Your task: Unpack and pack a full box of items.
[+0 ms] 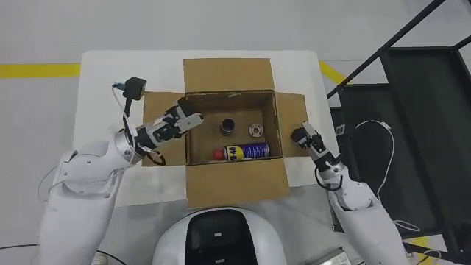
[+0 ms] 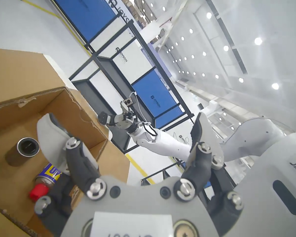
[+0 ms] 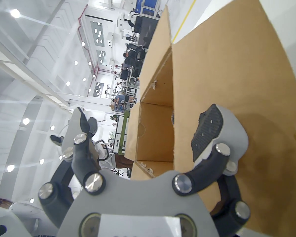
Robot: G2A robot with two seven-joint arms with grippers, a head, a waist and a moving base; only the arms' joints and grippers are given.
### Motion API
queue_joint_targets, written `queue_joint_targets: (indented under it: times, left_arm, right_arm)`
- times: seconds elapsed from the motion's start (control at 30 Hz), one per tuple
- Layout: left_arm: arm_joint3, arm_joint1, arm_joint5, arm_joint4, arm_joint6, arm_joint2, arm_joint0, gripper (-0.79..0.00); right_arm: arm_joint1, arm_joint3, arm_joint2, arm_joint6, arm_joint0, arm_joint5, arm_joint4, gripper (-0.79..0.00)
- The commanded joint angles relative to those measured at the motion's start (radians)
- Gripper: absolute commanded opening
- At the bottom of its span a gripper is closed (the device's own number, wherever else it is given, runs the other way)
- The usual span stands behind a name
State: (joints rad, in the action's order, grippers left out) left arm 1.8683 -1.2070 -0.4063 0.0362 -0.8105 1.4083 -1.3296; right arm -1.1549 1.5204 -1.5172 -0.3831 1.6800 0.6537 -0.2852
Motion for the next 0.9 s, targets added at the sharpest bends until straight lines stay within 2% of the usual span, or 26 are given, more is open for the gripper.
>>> queue_joint_targets:
  times: [0.0, 0.2, 0.37, 0.77, 0.87]
  left_arm:
    - [0.007, 0.003, 0.007, -0.003, 0.042, 0.031, -0.025, 0.000]
    - [0.022, 0.008, 0.041, -0.046, 0.209, 0.122, -0.117, 0.000]
    - [0.030, 0.009, 0.046, -0.056, 0.311, 0.171, -0.181, 0.000]
    - [0.030, 0.009, 0.046, -0.056, 0.311, 0.171, -0.181, 0.000]
    - [0.030, 0.009, 0.046, -0.056, 0.311, 0.171, -0.181, 0.000]
  right_arm:
    - [0.006, 0.056, -0.035, -0.035, 0.052, 0.037, -0.026, 0.000]
    - [0.018, 0.223, -0.108, -0.128, 0.175, 0.090, -0.062, 0.000]
    - [0.019, 0.279, -0.108, -0.139, 0.192, 0.063, -0.033, 0.000]
    - [0.019, 0.279, -0.108, -0.139, 0.192, 0.063, -0.033, 0.000]
    - [0.020, 0.292, -0.086, -0.152, 0.163, -0.006, 0.040, 0.000]
